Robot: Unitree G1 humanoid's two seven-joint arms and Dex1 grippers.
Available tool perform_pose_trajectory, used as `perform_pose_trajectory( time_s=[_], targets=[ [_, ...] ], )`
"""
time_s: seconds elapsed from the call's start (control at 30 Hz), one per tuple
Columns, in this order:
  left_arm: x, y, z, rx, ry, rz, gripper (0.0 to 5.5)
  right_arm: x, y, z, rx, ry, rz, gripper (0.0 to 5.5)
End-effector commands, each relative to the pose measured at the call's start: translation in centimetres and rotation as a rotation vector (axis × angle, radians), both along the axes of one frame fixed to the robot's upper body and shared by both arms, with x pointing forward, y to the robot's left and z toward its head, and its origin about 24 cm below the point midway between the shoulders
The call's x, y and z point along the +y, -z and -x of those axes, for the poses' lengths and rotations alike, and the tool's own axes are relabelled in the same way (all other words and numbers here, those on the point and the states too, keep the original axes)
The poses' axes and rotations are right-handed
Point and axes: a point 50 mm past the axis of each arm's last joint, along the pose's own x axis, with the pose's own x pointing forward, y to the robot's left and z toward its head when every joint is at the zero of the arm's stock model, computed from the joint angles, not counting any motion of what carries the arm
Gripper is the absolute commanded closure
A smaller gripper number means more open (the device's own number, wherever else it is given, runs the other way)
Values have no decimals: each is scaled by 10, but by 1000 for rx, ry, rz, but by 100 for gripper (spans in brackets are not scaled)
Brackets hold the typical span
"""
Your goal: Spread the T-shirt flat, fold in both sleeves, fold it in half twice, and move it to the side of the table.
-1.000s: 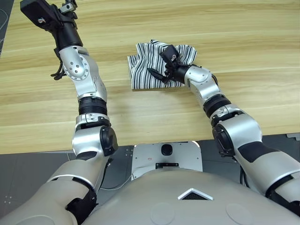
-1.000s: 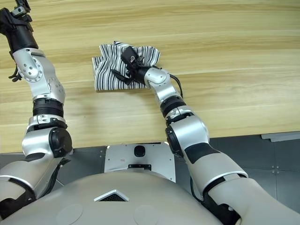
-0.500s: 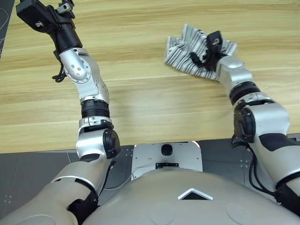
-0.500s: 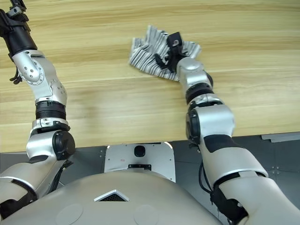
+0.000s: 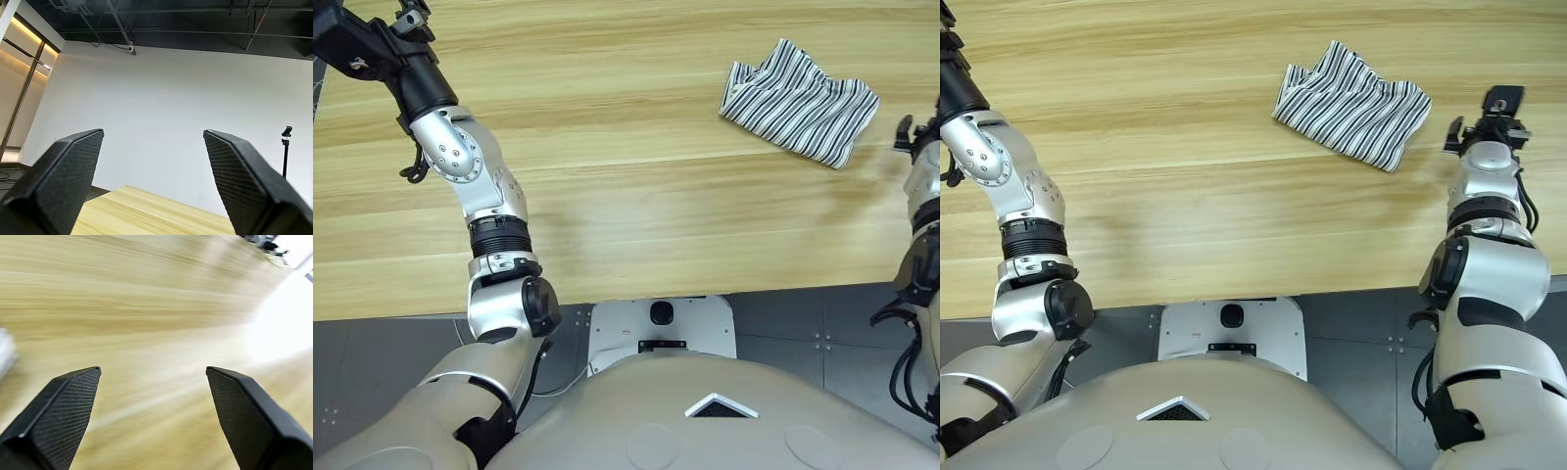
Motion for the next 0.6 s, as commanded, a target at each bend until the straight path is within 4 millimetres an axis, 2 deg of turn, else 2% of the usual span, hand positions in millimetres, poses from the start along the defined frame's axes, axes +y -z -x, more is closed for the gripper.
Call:
perform_pose_trajectory(
  time_s=[0.03,0.17,0.27,0.37,0.43,0.5,0.6],
  targets=[
    [7,6,2,36,-25,6,170,-13,-11,5,-96,84,45,152],
    [10,8,3,43,-29,13,170,5,-25,-13,-252,33,20,152],
    [8,10,3,51,-21,15,170,23,-49,-28,-464,-21,32,152],
    [6,19,4,94,-10,28,170,66,-75,-41,-742,-217,21,152],
    [2,28,6,133,10,29,170,97,-85,-31,-899,-350,34,152],
    [-2,34,9,164,36,9,170,122,-85,-12,-983,-445,48,152],
    [-7,46,18,230,66,-44,170,165,-62,14,-979,-579,-26,152]
  ],
)
